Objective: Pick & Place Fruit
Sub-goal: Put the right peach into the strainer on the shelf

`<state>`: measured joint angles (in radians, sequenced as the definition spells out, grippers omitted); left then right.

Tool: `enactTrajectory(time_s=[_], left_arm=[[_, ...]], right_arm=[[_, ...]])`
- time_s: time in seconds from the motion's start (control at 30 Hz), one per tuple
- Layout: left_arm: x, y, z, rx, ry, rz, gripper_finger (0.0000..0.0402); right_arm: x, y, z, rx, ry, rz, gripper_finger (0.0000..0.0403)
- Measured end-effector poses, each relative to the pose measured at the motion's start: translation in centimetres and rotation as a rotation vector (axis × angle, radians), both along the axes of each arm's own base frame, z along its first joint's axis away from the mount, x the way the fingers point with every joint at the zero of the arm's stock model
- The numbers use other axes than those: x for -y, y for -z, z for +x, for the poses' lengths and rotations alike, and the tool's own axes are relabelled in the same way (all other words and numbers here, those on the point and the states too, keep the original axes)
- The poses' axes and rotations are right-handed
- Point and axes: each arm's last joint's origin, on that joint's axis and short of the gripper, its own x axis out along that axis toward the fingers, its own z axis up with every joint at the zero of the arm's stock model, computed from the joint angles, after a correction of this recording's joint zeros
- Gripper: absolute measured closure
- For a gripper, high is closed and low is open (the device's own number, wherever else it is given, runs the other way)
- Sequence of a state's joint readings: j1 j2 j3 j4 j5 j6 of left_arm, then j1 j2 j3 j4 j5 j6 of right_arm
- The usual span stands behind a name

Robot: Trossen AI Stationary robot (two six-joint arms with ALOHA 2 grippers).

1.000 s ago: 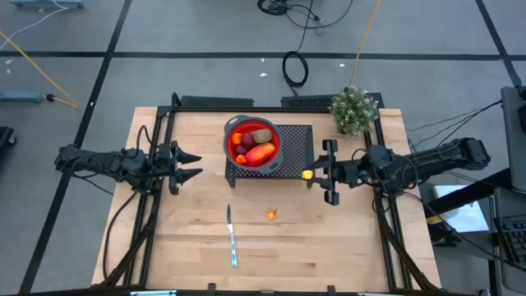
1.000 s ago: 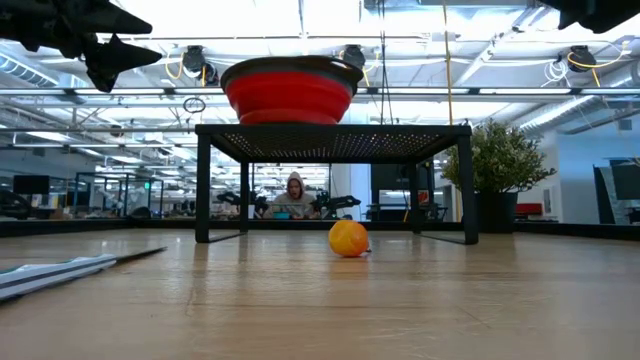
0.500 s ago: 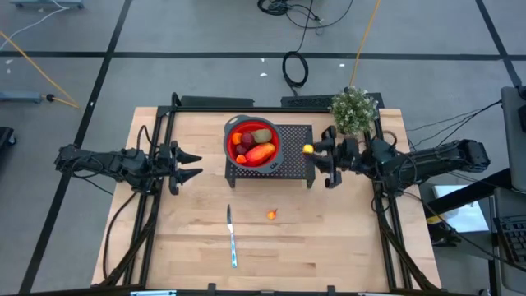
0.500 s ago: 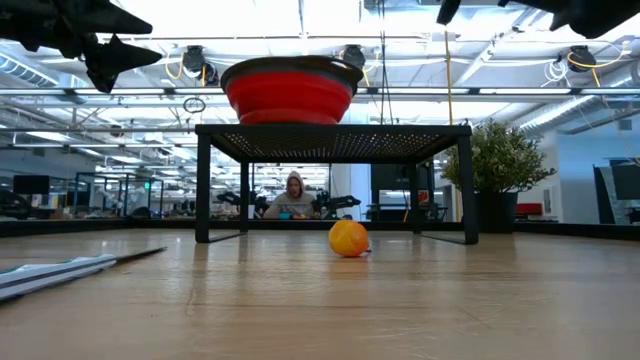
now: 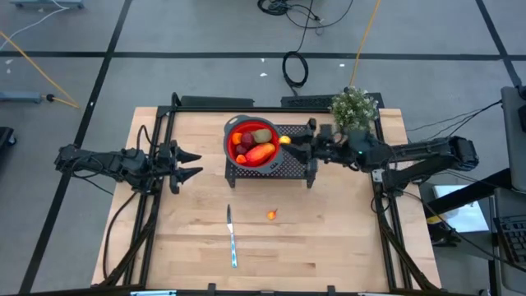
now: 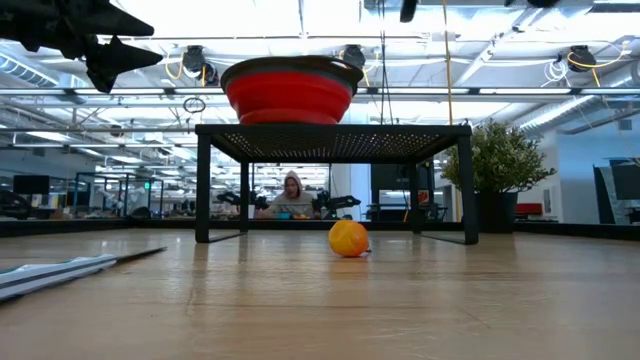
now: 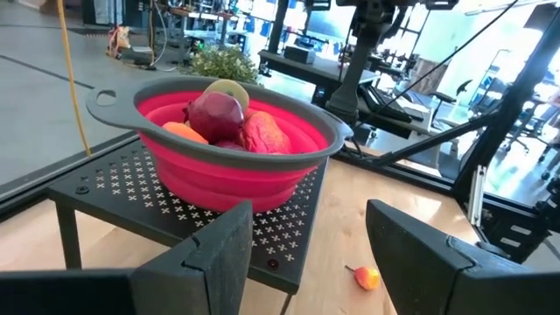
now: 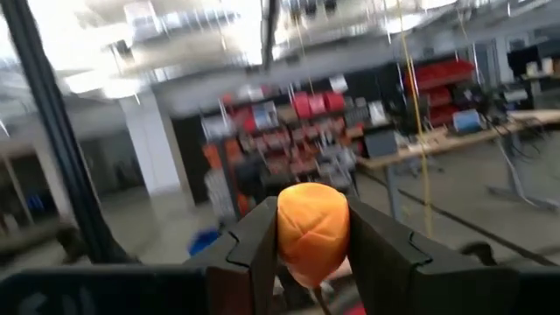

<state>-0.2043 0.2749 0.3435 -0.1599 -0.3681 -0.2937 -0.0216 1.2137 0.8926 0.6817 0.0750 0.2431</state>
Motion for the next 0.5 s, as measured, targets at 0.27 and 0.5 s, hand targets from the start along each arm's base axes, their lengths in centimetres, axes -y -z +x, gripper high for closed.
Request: enactTrajectory(time_s=[0.27,0.5], left_arm=[[0.0,0.0,0.0,-0.001,0.0,0.003,0.0179],[0.0,0.0,0.0,-0.002,0.001,0.003,0.0179]], right_arm=[[1.0,-0.8,3.5,-0.247,0.042,-0.074,0.0287],[2.6,1.0,6.5,-0.407,0.03,-0.112,0.0287]])
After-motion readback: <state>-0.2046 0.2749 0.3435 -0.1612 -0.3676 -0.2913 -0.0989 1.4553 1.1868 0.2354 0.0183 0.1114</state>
